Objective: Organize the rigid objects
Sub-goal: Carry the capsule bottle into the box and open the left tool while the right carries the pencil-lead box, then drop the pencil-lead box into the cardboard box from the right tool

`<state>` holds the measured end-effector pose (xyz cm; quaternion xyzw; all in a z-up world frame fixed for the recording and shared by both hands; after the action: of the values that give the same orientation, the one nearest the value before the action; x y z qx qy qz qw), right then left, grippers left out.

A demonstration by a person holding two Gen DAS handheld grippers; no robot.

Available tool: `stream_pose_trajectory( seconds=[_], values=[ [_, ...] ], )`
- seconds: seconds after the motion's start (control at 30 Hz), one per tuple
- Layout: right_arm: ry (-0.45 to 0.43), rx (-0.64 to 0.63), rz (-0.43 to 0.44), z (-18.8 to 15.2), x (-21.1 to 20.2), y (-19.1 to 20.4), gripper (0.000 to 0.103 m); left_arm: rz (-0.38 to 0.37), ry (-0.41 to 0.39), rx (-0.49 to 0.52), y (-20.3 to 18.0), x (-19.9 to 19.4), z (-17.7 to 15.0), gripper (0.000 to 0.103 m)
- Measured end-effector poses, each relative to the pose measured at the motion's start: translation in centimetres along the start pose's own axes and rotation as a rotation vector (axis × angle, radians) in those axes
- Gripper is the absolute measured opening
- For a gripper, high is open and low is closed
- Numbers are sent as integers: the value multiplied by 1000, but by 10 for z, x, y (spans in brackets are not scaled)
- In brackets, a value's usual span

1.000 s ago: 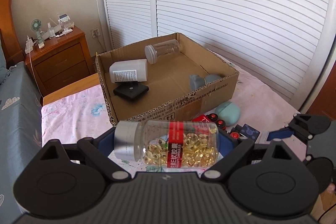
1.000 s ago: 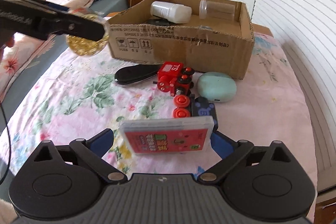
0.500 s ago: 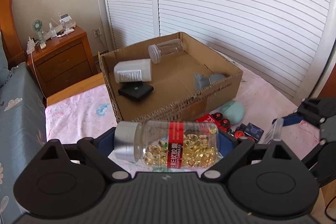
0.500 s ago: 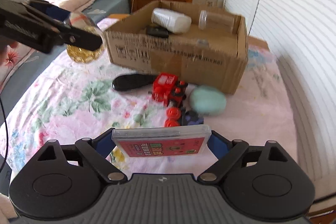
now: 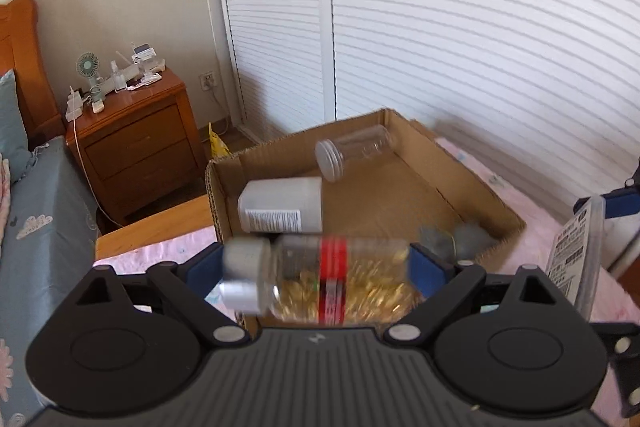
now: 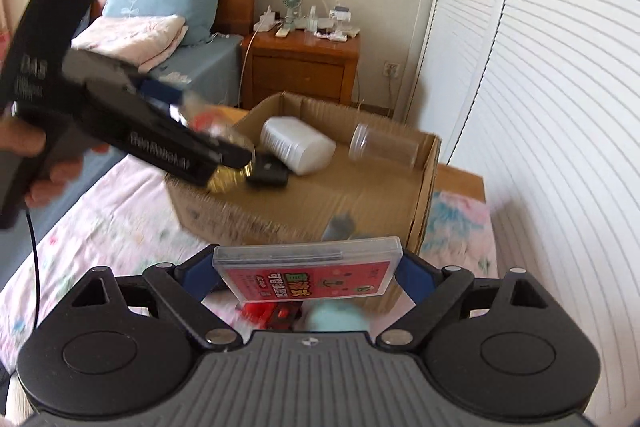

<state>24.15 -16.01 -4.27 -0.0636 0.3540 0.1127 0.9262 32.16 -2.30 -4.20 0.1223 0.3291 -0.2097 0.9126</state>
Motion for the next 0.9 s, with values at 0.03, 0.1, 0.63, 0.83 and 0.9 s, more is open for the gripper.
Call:
stream_pose_trajectory(
  seconds=[0.03,0.1,0.63,0.83,0.9],
  values=[
    [0,-1,1,4,2,-1,94,-8,-7,-13,2,1,-1,98],
    [-4,-6,-11,13,5,-5,94,-18,-9,-40,5,2,-6,99],
    [58,17,-53,87,86,-29,95,36,-47,-130,7,-51,-80,102],
    [44,64,-45,87,90,-33,103,30,-55,-118,-4,-59,-90,102],
    [41,61,-43,80,84,-32,103,25,-49,-116,-8,-59,-91,102]
  ],
)
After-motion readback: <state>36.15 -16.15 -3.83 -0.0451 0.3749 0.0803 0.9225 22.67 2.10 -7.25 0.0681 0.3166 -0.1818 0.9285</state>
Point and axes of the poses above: each gripper's, at about its wrist camera, not at the fingertips, and x roughly the way its jaws point, y to its left, z to its top, the point moved 8 cm from there along x, roughly the way its jaws point, and after that the axes turned 3 degrees about x, right-handed, at the moved point
